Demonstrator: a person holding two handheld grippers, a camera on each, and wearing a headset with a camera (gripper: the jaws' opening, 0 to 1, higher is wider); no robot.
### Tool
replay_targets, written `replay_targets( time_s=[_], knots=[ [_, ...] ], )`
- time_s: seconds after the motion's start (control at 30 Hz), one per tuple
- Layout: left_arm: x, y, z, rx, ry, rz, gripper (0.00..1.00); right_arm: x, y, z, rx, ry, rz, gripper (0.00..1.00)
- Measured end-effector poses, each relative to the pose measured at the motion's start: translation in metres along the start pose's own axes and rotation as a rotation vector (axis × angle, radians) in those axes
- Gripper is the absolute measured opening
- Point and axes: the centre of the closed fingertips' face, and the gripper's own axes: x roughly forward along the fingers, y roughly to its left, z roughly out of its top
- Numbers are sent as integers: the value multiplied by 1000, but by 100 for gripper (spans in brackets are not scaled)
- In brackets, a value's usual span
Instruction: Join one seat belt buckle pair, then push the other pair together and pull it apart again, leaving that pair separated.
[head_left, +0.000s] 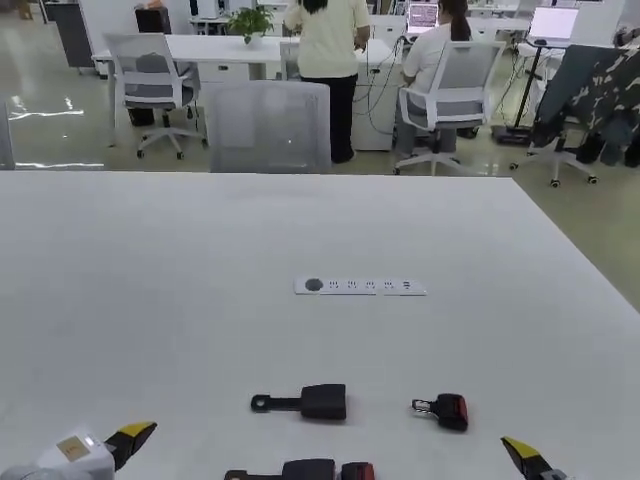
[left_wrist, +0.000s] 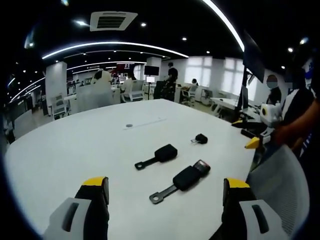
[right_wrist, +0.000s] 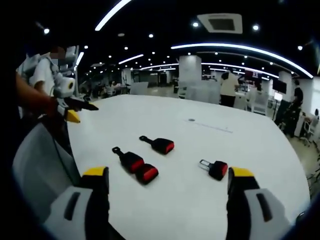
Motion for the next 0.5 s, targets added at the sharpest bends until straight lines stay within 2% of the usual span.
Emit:
replay_targets(
  time_s=[0.17, 0.5],
  knots=[
    [-1, -5, 3, 5, 0, -3, 97, -1, -1, -3, 6, 6, -1, 100],
    [0, -8, 0, 7, 9, -6, 96, -3, -1, -5, -1, 9, 1, 100]
  ],
)
